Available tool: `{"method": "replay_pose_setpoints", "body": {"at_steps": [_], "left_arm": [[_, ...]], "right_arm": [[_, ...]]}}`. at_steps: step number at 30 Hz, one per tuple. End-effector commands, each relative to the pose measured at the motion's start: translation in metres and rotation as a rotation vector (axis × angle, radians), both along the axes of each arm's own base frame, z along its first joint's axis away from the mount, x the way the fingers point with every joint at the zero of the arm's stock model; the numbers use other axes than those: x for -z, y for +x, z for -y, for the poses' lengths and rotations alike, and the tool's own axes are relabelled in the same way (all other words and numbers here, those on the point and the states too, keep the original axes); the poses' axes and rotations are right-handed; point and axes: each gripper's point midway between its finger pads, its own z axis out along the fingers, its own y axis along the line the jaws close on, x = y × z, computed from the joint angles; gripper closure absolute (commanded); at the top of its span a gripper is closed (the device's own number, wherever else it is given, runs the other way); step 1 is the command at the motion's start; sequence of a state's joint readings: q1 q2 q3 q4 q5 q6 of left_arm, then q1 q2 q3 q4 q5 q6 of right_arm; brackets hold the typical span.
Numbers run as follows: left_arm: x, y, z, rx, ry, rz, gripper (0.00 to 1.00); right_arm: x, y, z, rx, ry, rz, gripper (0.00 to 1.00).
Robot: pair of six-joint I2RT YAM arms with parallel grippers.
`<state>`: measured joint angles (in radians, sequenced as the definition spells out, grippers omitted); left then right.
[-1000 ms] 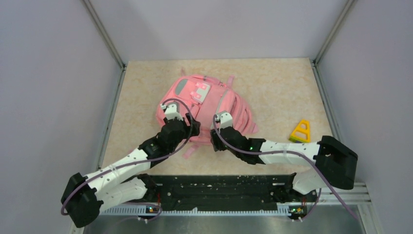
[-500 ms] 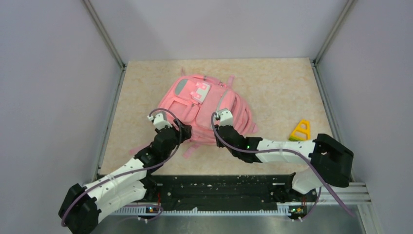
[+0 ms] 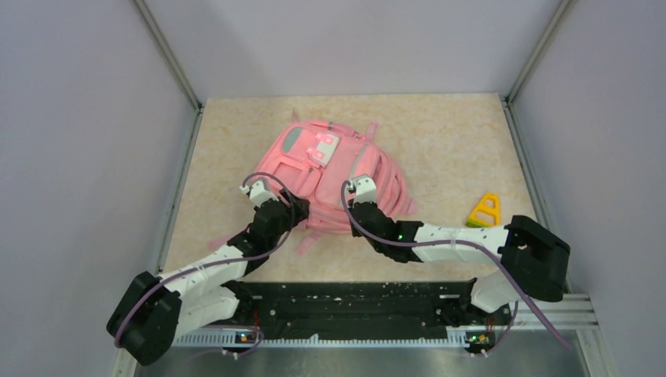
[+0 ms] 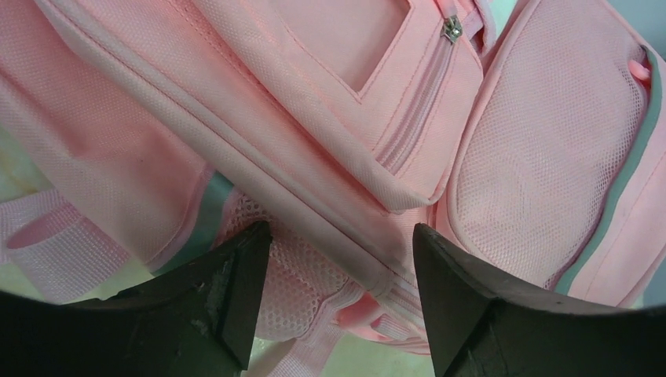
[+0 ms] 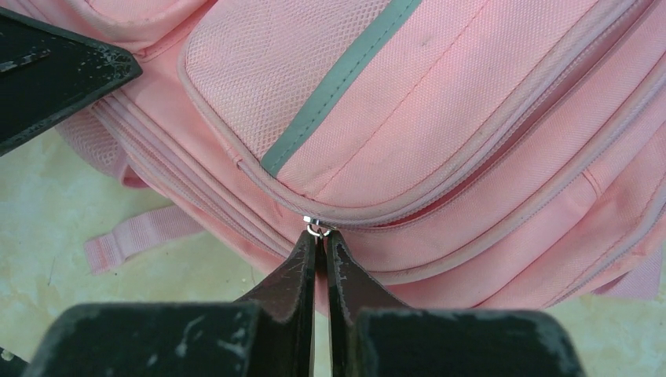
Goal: Pack the student bag
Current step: Zip the student bag at the center of the board.
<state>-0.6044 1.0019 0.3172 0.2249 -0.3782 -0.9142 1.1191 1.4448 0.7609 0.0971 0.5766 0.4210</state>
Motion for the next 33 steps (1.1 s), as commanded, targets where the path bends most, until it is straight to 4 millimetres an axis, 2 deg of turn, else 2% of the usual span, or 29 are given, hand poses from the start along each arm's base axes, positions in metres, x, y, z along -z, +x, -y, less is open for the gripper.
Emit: {"method": "replay_pose_setpoints", "body": {"at_steps": [1,6,10,12,17,20,22,25,28,29,31,33], "left_arm": [[-0.004,0.009,0.008,-0.001,-0.067,0.034,0.33],[0.003,0.016,0.008,-0.008,-0.043,0.022,0.63],[0.008,0.028,-0.011,-0.034,-0.018,-0.004,0.90],[0.006,0.036,-0.018,-0.011,-0.023,-0.015,1.00],[-0.012,0.066,-0.044,-0.041,0.093,0.024,1.00],[-0.022,0.093,-0.052,-0.024,0.158,0.038,1.00],[-0.027,0.113,-0.058,-0.019,0.222,0.056,1.00],[-0.027,0.144,-0.078,-0.079,0.311,0.053,1.00],[-0.029,0.162,-0.075,-0.045,0.318,0.047,0.99],[-0.031,0.163,-0.067,0.001,0.312,0.044,0.93],[-0.034,0.161,-0.056,0.050,0.289,0.036,0.68],[-0.038,0.153,-0.051,0.060,0.267,0.043,0.49]], "right_arm": [[-0.017,0.002,-0.006,0.001,0.052,0.036,1.00],[-0.017,0.001,-0.003,0.000,0.055,0.038,1.00],[-0.023,-0.002,0.002,0.000,0.061,0.027,1.00],[-0.025,-0.002,0.008,0.003,0.064,0.021,1.00],[-0.007,0.014,0.039,0.055,0.018,-0.007,1.00],[0.003,0.030,0.055,0.090,-0.022,-0.013,1.00],[0.006,0.041,0.062,0.105,-0.049,-0.006,1.00],[0.007,0.056,0.070,0.136,-0.086,0.011,1.00],[0.003,0.061,0.066,0.118,-0.094,0.013,1.00],[0.002,0.059,0.060,0.088,-0.075,0.007,1.00],[0.000,0.054,0.046,0.025,-0.028,-0.004,1.00],[-0.002,0.050,0.035,-0.019,0.018,-0.017,1.00]]}}
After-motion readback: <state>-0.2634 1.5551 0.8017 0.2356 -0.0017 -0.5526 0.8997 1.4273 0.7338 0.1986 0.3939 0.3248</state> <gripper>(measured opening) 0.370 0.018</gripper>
